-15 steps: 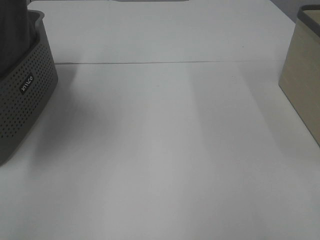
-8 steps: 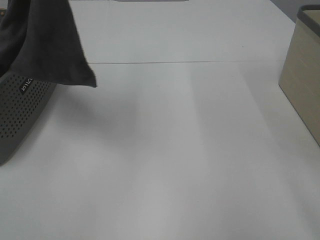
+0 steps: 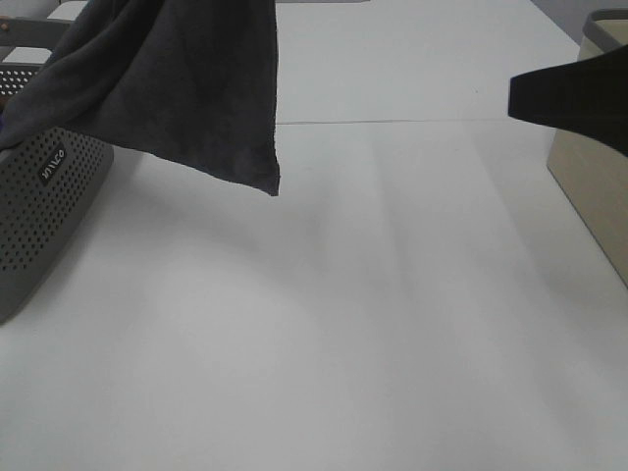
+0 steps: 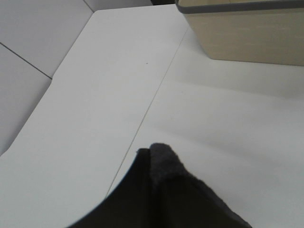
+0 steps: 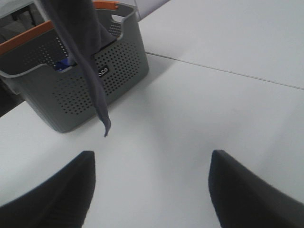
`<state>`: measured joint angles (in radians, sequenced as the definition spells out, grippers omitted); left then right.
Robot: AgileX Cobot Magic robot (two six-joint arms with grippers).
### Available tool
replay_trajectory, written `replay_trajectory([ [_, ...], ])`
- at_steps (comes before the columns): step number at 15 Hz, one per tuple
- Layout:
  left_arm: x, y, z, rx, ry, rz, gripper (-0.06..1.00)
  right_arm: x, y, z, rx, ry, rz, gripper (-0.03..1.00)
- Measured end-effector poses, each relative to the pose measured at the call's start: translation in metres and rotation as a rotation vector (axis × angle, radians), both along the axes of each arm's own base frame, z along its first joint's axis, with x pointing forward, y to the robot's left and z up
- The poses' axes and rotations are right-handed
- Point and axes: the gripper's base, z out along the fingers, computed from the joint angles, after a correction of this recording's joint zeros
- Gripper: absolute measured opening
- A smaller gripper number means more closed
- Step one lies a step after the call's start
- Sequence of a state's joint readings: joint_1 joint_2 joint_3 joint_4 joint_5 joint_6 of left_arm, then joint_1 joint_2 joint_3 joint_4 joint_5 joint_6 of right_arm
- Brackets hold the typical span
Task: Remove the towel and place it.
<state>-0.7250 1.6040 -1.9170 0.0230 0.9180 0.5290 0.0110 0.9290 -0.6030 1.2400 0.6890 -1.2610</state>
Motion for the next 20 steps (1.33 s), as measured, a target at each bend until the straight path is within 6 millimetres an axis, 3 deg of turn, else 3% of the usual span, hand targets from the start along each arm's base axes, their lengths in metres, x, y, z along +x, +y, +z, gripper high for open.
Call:
replay_trajectory([
  [4, 0.001, -0.005, -0.001, -0.042, 0.020, -0.018, 0.00, 0.016, 0.040, -0.017, -0.020, 0.012, 0.042, 0.66],
  [9, -0.003, -0.010, 0.000, -0.108, 0.064, -0.047, 0.00, 0.043, 0.116, -0.032, -0.142, 0.002, 0.127, 0.66],
  [16, -0.002, -0.013, 0.004, -0.167, 0.044, -0.056, 0.00, 0.064, 0.137, -0.066, -0.191, 0.120, 0.177, 0.64],
  [20, -0.002, -0.012, 0.004, -0.156, 0.037, -0.051, 0.00, 0.064, 0.138, -0.066, -0.190, 0.119, 0.177, 0.47],
])
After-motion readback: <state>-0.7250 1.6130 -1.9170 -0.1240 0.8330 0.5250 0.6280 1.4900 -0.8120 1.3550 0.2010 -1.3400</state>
